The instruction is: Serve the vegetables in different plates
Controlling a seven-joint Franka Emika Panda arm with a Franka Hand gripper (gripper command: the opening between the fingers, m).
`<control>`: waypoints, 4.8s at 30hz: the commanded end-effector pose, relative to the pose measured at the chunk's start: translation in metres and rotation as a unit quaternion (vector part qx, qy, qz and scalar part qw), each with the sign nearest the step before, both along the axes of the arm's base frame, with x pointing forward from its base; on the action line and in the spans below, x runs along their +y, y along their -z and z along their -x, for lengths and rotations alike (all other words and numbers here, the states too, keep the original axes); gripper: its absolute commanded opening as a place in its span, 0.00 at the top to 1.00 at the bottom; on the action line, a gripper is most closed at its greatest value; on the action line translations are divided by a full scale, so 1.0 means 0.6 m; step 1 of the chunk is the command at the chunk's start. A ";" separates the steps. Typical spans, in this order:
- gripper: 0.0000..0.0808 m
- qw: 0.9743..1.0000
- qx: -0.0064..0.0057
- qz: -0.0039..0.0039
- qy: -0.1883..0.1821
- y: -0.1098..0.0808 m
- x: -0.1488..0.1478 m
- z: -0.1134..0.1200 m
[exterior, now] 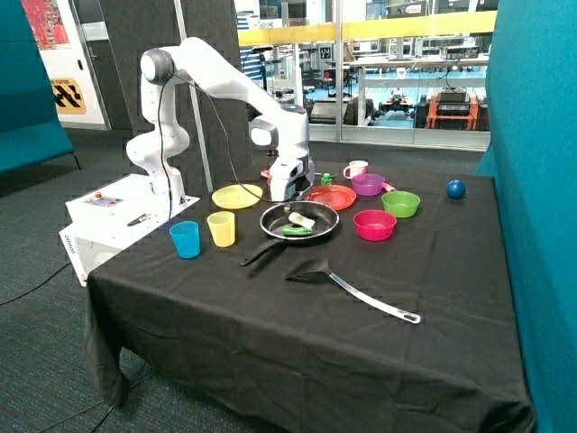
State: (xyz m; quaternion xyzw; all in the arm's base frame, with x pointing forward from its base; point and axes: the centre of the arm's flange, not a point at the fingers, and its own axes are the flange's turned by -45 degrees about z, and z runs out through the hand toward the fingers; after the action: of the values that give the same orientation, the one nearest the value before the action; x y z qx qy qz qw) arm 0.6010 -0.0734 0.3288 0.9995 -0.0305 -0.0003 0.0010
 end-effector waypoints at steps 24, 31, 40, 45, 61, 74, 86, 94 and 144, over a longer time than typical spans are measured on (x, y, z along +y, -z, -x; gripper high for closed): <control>0.19 1.000 0.000 -0.001 -0.006 0.058 -0.001 0.009; 0.18 1.000 0.000 -0.001 -0.015 0.051 0.002 -0.002; 0.18 1.000 0.000 -0.001 -0.013 0.064 -0.002 -0.002; 0.18 1.000 0.000 -0.001 -0.010 0.074 -0.007 -0.001; 0.29 1.000 0.000 -0.001 -0.011 0.078 -0.010 -0.016; 1.00 1.000 0.000 -0.001 -0.015 0.077 -0.009 -0.007; 1.00 1.000 0.000 -0.001 -0.024 0.071 0.002 -0.002; 1.00 0.998 0.000 -0.001 -0.055 0.038 0.028 0.007; 0.33 0.985 0.000 -0.001 -0.174 0.011 0.332 -0.051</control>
State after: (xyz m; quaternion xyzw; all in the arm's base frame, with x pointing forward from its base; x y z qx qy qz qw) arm 0.6239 0.1050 0.3199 0.9910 0.1342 0.0020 -0.0011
